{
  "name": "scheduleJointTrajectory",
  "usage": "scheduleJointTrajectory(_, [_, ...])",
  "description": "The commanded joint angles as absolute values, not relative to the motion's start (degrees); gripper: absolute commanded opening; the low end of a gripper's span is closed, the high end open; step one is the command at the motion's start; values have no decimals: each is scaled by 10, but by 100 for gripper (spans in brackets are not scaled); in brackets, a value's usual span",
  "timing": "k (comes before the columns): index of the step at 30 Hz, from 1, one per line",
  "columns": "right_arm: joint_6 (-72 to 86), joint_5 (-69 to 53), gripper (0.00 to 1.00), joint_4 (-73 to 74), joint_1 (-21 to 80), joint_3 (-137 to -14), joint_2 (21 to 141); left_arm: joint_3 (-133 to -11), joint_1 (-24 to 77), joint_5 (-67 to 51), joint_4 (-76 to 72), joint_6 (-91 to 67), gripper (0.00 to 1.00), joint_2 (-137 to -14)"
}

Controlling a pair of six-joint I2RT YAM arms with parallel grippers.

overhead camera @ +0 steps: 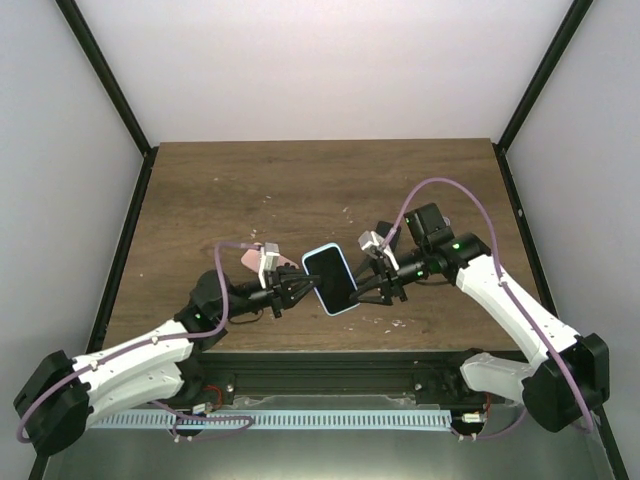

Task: Take the phone out of the phone case
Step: Adjust the phone.

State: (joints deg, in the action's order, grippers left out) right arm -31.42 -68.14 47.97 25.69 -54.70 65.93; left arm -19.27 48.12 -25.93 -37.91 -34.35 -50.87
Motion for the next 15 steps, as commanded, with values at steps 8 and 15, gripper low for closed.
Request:
scheduleJointTrajectory(8, [-294, -688, 16, 464, 272, -541, 660, -190, 478, -270, -490, -357, 0, -526])
scheduleJointTrajectory(15, [-325, -650, 1, 501, 273, -569, 666, -220, 478, -274, -339, -301, 36, -505])
